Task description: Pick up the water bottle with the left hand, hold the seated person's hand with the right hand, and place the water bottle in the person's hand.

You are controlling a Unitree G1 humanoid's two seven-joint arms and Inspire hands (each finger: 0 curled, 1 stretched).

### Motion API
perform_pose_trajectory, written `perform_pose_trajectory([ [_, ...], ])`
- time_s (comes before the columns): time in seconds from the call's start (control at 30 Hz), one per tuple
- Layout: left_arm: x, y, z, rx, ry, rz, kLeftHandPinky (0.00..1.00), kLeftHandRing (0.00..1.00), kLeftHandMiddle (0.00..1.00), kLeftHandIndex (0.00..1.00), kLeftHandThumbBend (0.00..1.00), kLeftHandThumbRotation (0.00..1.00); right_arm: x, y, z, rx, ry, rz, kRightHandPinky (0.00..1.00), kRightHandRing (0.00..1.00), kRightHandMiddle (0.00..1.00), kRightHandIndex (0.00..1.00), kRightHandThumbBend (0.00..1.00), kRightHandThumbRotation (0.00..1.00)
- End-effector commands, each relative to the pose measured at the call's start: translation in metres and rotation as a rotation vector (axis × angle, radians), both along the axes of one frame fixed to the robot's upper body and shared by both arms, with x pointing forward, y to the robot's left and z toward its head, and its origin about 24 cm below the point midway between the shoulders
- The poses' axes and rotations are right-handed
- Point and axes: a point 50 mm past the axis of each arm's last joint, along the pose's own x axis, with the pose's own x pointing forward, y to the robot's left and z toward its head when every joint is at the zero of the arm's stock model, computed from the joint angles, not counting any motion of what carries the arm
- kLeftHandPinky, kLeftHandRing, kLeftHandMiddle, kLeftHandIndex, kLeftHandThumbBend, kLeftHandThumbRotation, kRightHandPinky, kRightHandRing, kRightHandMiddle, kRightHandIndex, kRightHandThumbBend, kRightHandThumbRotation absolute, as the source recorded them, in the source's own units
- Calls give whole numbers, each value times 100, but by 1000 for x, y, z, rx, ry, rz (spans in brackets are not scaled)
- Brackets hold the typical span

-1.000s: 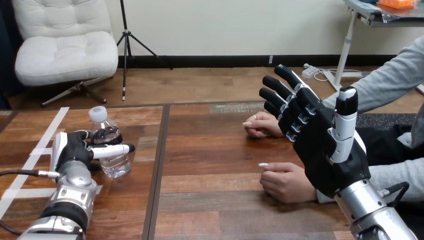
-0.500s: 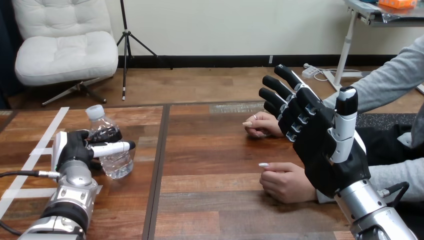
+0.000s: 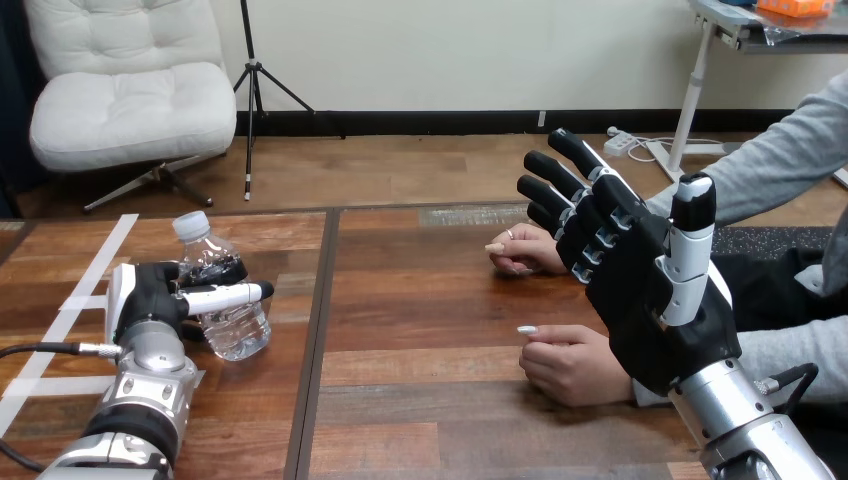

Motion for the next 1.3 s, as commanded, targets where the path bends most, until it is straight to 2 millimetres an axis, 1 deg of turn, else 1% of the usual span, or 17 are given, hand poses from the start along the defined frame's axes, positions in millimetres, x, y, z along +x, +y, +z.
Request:
perform_pose_trajectory([
  [0.0, 19, -5, 29, -6, -121, -21, 36, 39, 43, 38, 78, 0, 2, 2, 16, 30, -86, 1, 100, 93, 92, 95, 98, 100],
  [0.63, 18, -5, 27, -63, -128, -33, 37, 39, 42, 37, 76, 0, 3, 2, 15, 24, -81, 3, 100, 93, 92, 95, 98, 100],
  [0.93, 16, -6, 23, -101, -110, -45, 34, 37, 42, 38, 77, 0, 3, 2, 14, 28, -81, 7, 100, 93, 92, 95, 97, 100],
  [1.1, 15, -9, 20, -112, -95, -53, 32, 35, 41, 39, 79, 0, 3, 2, 14, 27, -82, 8, 100, 93, 92, 95, 97, 100],
  [1.27, 14, -12, 18, -91, -100, -78, 31, 34, 40, 39, 80, 0, 3, 2, 14, 29, -85, 8, 100, 93, 92, 95, 97, 100],
])
